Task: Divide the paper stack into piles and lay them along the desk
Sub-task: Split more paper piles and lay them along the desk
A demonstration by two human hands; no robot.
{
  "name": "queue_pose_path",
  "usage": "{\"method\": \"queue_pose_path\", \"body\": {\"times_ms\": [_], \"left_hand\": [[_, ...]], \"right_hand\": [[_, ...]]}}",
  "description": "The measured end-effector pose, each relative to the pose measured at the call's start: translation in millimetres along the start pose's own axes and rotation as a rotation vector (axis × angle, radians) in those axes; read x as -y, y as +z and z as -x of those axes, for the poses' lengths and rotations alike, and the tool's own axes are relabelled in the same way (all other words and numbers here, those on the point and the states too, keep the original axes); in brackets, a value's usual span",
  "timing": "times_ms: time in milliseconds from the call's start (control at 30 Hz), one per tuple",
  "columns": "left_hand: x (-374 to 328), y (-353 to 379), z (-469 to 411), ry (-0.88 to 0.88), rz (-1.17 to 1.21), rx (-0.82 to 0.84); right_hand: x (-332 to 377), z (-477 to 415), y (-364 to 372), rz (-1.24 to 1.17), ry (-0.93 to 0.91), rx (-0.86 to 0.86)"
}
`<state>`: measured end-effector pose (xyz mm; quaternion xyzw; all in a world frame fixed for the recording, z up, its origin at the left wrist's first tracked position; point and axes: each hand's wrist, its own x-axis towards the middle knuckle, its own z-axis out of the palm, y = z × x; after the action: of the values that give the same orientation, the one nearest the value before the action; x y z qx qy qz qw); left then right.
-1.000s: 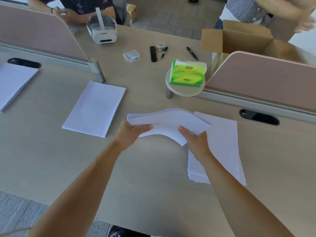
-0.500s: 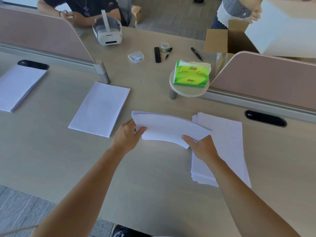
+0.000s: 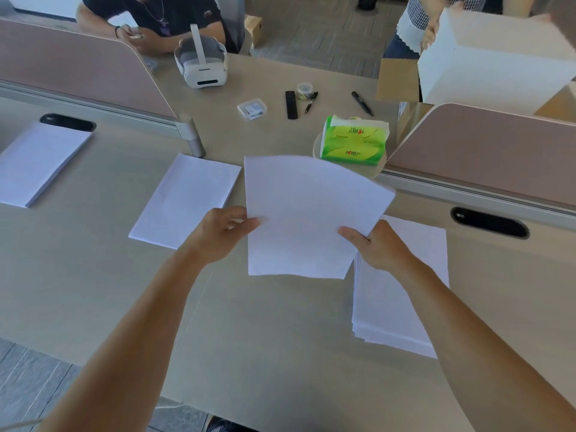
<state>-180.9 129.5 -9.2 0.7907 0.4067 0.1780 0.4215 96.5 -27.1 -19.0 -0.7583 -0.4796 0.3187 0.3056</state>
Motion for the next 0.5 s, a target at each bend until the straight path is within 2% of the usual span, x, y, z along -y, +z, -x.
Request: {"method": "queue_pose_path", "body": {"times_ms": [100,233,333,500], "left_hand": [[19.1,-9.4,-9.5,-0.091,0.119,0.145],[35.8,-2.2,-14.6,-0.219,0.249,0.076],[48.9,7.8,-20.4,-0.304,0.324,0.041],[87.4,18.1,-43.8,-0.467,0.232,0.124]], "right_hand": [[6.9,-9.8,-3.5,-0.065,0.015,0.107],[11.4,-19.3,7.1,-0.144,0.095,0.224],[7.1,-27.2,27.9,-0.236,0.243,0.206],[-13.4,-47.9,66.6,-0.248,0.436,0.119]]}}
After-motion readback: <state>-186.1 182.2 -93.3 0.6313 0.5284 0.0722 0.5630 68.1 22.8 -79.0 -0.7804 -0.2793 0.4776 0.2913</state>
